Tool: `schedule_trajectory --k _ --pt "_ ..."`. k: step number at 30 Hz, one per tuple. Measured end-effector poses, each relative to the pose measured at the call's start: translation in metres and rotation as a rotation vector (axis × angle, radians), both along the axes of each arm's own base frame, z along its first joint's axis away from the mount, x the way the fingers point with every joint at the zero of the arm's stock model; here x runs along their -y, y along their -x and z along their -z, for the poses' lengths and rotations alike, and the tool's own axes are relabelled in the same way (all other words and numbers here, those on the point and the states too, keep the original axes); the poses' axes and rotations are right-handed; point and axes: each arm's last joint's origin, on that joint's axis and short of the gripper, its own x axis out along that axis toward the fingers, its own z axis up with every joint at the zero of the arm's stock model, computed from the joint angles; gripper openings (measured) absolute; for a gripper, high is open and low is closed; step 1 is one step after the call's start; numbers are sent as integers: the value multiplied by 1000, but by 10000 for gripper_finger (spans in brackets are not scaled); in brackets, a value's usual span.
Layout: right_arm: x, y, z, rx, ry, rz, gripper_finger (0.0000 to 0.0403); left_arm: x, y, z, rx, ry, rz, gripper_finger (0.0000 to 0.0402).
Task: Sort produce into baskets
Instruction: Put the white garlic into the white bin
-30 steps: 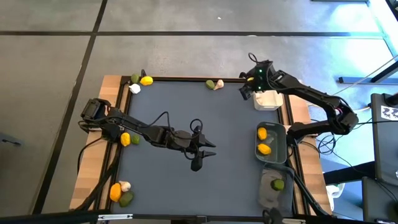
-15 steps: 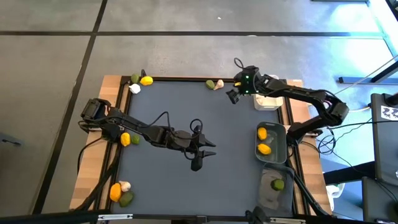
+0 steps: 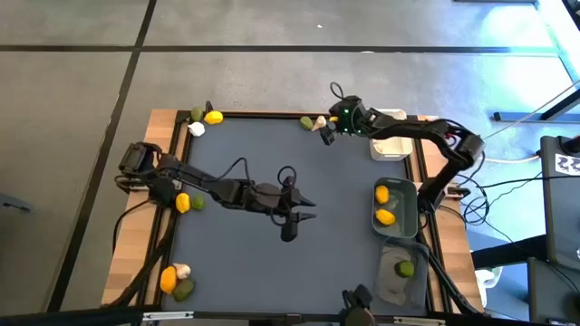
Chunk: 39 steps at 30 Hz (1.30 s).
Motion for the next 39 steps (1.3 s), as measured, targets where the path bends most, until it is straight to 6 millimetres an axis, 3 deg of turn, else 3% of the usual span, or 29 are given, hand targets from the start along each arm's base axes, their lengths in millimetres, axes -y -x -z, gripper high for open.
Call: schedule_trajectory --k 13,26,39 --pt "39 -41 22 -223 41 41 298 -27 -3 0 -6 -52 -57 150" --pt "51 -36 45 -300 -44 19 289 -29 -3 1 -13 -83 -51 150" --pt "55 -35 48 -298 -27 -44 105 -34 -3 3 -41 -126 -60 150"
